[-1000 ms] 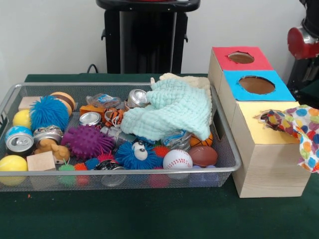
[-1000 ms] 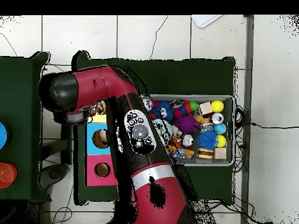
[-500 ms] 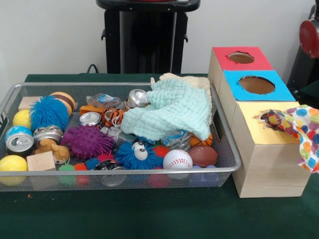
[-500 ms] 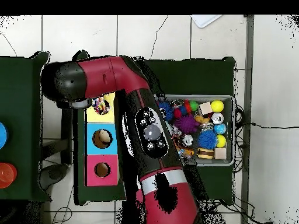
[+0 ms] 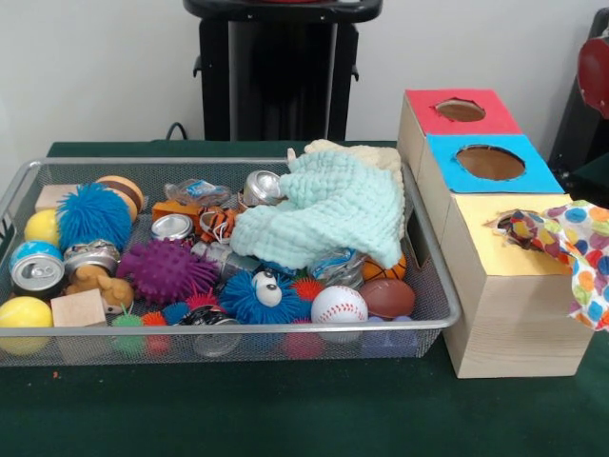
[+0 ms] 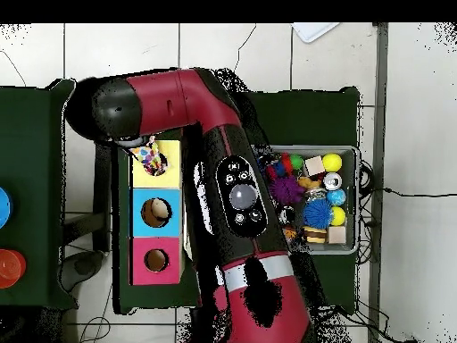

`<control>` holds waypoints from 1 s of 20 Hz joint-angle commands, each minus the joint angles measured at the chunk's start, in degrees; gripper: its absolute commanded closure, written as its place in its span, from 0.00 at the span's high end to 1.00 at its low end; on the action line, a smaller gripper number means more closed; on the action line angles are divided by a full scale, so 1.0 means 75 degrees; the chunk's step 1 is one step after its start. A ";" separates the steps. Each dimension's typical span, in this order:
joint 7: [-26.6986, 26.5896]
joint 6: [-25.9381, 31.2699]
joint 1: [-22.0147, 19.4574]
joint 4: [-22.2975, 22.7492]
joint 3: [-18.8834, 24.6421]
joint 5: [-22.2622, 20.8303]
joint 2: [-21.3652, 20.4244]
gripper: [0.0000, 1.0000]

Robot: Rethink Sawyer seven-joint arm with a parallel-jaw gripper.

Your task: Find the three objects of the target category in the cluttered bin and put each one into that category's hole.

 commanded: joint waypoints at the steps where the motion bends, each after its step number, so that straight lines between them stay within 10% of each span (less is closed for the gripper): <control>1: -0.1734 -0.0240 -0.0324 -0.0379 0.0263 -0.0704 0.0306 0.00; 20: -0.1503 -0.0991 -0.0824 0.0276 0.0374 -0.1426 0.0850 0.00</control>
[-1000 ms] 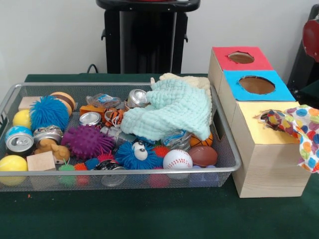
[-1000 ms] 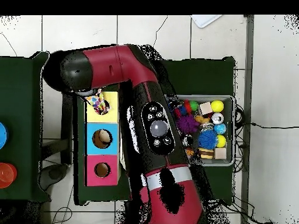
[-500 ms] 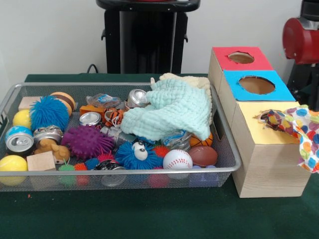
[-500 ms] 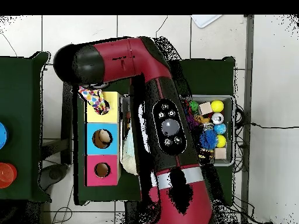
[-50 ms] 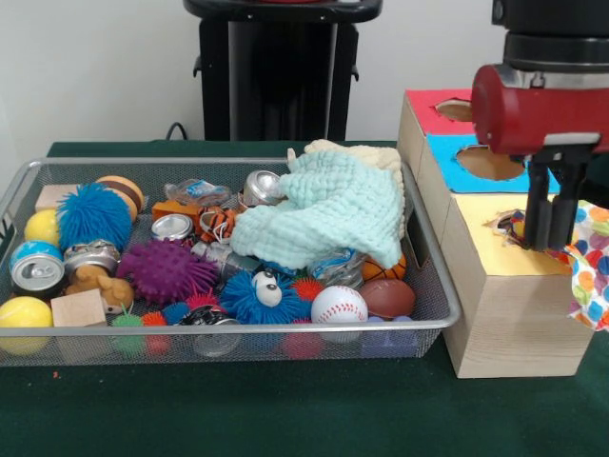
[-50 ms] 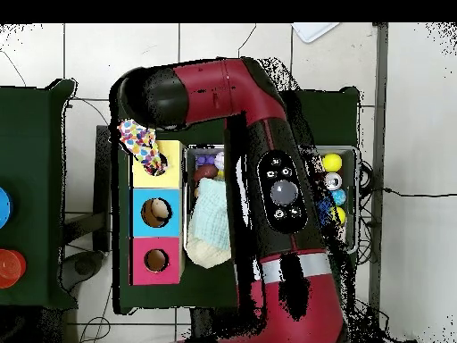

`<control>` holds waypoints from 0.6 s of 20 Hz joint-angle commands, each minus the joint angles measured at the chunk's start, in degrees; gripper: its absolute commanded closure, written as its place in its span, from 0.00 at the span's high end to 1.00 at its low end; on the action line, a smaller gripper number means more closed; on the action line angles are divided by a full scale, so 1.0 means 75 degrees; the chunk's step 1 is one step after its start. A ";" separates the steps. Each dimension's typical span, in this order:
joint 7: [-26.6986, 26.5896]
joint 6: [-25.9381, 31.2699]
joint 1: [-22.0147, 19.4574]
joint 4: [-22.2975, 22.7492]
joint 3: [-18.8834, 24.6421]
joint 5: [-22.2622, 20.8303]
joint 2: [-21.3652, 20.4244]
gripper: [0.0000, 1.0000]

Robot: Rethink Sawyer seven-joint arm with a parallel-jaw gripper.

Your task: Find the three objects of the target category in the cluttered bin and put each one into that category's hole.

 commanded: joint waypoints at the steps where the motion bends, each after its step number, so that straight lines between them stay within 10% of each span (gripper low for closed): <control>1: -0.1407 -0.0467 -0.0191 0.0785 0.0369 -0.0376 0.0667 0.00; 12: -0.1072 0.0149 -0.0300 0.1289 0.0428 0.0210 0.0515 0.00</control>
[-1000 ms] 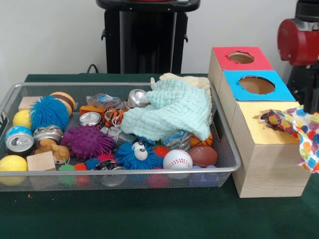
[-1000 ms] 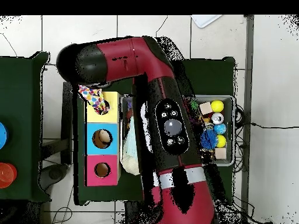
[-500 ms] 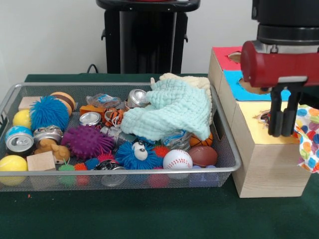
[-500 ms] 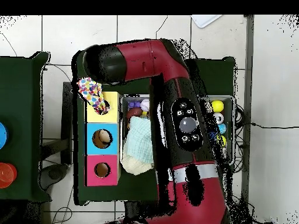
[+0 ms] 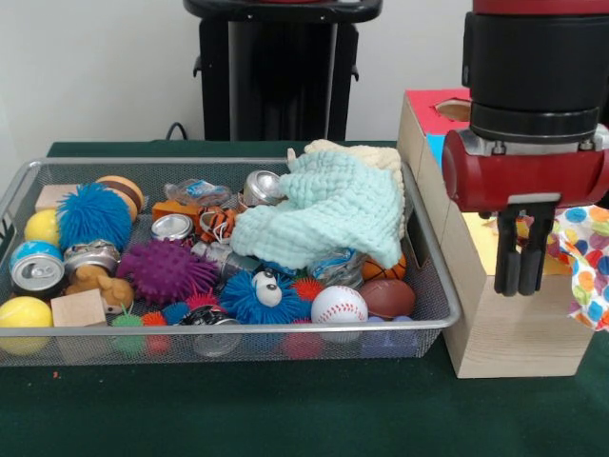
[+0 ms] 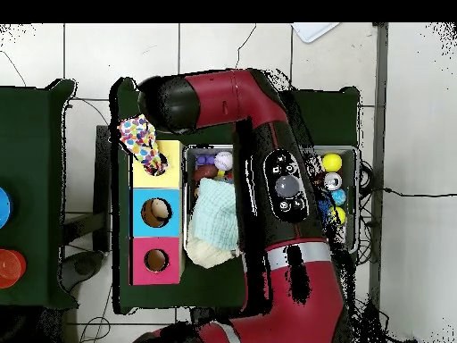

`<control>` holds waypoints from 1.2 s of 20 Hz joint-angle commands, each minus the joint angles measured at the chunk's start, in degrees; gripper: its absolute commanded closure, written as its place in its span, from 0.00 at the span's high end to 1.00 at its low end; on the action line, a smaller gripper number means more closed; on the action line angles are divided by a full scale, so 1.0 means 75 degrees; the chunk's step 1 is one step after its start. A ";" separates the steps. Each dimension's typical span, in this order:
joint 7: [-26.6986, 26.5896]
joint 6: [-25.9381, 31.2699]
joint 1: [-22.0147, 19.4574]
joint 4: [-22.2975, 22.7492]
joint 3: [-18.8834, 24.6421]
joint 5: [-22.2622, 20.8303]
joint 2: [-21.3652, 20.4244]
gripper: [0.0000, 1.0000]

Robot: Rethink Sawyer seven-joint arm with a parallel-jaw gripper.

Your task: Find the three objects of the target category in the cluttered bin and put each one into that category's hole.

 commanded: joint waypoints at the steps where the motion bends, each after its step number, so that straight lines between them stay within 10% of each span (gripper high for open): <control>1: -0.1084 0.0511 -0.0200 0.1279 0.0428 0.0214 -0.0006 0.00; 14: -0.1127 0.2519 0.0123 0.0713 0.0456 0.0682 -0.0840 0.00; 24: -0.0321 0.1397 0.0490 0.0684 0.0478 0.0866 -0.0328 0.00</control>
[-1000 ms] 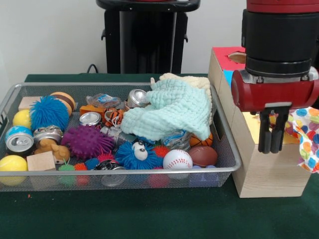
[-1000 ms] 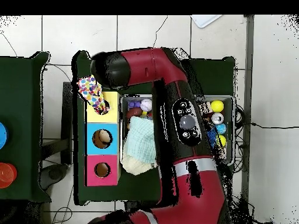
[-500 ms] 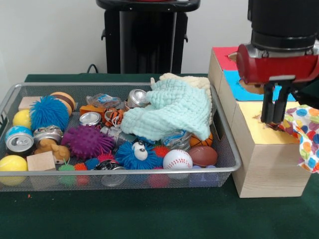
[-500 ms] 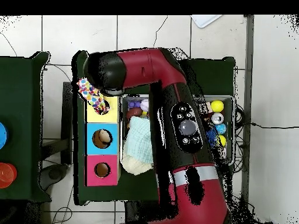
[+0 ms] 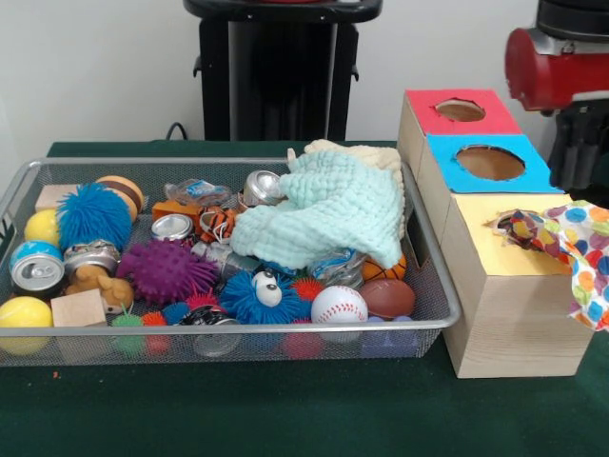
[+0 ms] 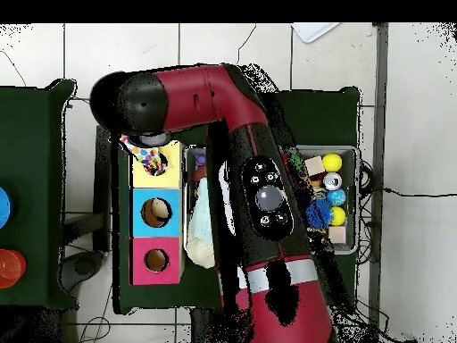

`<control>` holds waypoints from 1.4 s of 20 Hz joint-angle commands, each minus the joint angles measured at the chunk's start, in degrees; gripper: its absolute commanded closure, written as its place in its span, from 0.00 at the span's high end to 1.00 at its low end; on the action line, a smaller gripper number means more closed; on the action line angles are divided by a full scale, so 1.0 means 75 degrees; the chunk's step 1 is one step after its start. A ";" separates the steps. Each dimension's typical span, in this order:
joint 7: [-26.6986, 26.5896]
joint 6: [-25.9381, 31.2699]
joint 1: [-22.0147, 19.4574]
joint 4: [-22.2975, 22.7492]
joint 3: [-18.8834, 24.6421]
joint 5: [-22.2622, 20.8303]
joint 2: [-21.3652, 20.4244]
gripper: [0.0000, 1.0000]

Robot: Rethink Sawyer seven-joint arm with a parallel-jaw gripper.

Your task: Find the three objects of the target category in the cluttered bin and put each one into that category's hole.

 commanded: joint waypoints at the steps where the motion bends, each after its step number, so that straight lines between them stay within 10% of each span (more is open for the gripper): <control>1: -0.0295 -0.0617 0.0128 0.0326 0.0467 0.0068 0.0640 0.00; 12: -0.0129 -0.1594 0.0296 0.0514 0.0090 -0.0140 0.1219 0.00; 28: -0.0695 0.0626 0.0600 0.0310 -0.0401 -0.0498 0.1238 0.00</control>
